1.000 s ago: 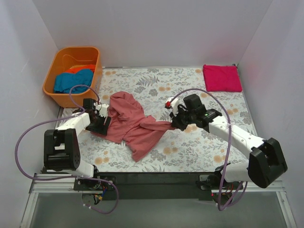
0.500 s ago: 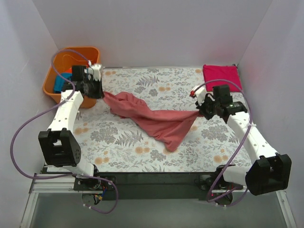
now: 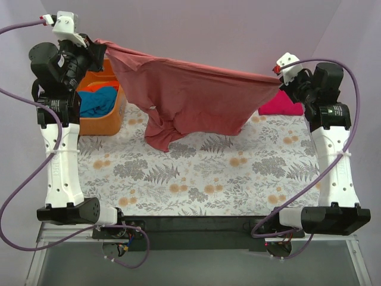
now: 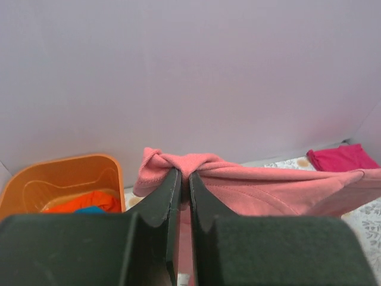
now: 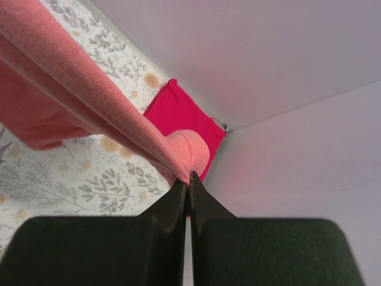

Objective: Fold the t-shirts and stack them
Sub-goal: Flatten the tshirt out, then fold the tshirt

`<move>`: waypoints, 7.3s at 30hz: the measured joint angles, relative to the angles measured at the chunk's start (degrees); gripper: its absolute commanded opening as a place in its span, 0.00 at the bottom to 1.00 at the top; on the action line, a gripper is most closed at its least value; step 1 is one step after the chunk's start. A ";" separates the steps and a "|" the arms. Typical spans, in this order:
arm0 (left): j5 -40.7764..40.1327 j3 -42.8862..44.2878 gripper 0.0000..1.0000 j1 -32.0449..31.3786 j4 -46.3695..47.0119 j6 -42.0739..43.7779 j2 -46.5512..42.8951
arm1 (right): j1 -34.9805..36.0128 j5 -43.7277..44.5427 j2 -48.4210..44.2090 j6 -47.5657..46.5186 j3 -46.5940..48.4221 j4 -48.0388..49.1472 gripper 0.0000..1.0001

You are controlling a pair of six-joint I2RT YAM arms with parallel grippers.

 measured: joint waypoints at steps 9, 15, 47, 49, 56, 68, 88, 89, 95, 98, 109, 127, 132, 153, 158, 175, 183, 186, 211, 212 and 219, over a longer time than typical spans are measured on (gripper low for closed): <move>-1.64 -0.22 0.00 0.15 6.12 -3.37 -7.43 | -0.13 1.46 -7.30 -0.48 2.32 4.59 0.01; -0.94 -4.66 0.00 0.48 7.80 -4.04 -10.23 | -0.28 0.57 -7.17 -0.48 0.72 7.96 0.01; 4.09 -21.55 0.00 4.11 56.11 -11.54 5.03 | -0.35 -3.93 11.54 12.90 3.32 41.62 0.01; 6.43 -34.62 0.00 4.22 55.19 -9.94 -0.85 | -0.46 -5.55 11.39 10.84 -3.72 42.03 0.01; 12.20 -64.89 0.00 4.20 43.69 -3.30 -13.05 | -0.63 -11.28 8.09 0.35 -31.34 36.26 0.01; 17.35 -53.66 0.00 4.24 5.68 17.31 -13.27 | -0.44 -11.41 4.46 -15.76 -29.35 14.97 0.01; 19.61 -57.55 0.68 4.24 -47.63 58.36 -27.47 | -0.09 -7.41 -24.55 -40.11 -45.31 -23.89 0.72; 20.00 -56.65 0.68 4.24 -47.10 57.66 -25.40 | -0.09 -7.74 -21.86 -38.53 -43.36 -23.85 0.66; 17.77 -54.95 0.58 2.38 -34.93 50.21 -14.56 | 1.07 -10.01 -0.52 -23.34 -31.82 -22.01 0.41; 13.97 -54.93 0.54 -1.31 -27.82 46.16 -9.51 | 5.22 -9.68 4.17 -16.44 -31.32 -21.29 0.41; -3.04 -58.14 0.33 -9.81 -7.74 36.70 7.91 | 11.67 1.36 12.39 -6.73 -40.06 -9.51 0.38; -10.01 -64.24 0.25 -14.25 -29.94 34.29 -10.58 | 11.78 10.38 -2.56 -13.53 -45.68 -10.49 0.39; -8.13 -54.03 0.42 -14.25 -24.98 30.29 -3.15 | 11.91 4.52 1.66 -10.75 -39.34 -13.03 0.40; -7.58 -50.18 0.50 -14.23 -17.31 25.51 13.03 | 21.22 2.58 -1.79 -7.13 -51.41 -15.67 0.38; -8.39 -51.80 0.51 -14.10 -16.46 25.42 13.14 | 21.55 5.11 -0.70 -6.27 -53.37 -12.15 0.38; -11.58 -57.94 0.02 -11.04 -10.86 28.50 12.70 | 22.01 14.69 -10.05 -10.32 -55.43 -11.04 0.01; -9.97 -62.84 0.00 -10.67 -12.79 31.65 7.39 | 22.01 15.96 -12.90 -16.20 -60.81 -13.11 0.01; -8.85 -64.92 0.00 -10.86 -16.24 31.87 5.07 | 22.01 16.22 -10.84 -16.55 -61.05 -13.22 0.01; -3.65 -52.50 0.17 -11.26 -25.18 29.35 2.80 | 22.01 4.17 -9.01 -18.53 -45.20 -25.03 0.34; -3.96 -52.61 0.17 -11.26 -24.00 28.72 3.61 | 22.01 3.89 -7.41 -17.49 -45.29 -24.55 0.33; -7.54 -58.23 0.17 -11.26 -17.88 26.60 6.60 | 21.97 5.84 -2.25 -13.75 -48.72 -18.34 0.32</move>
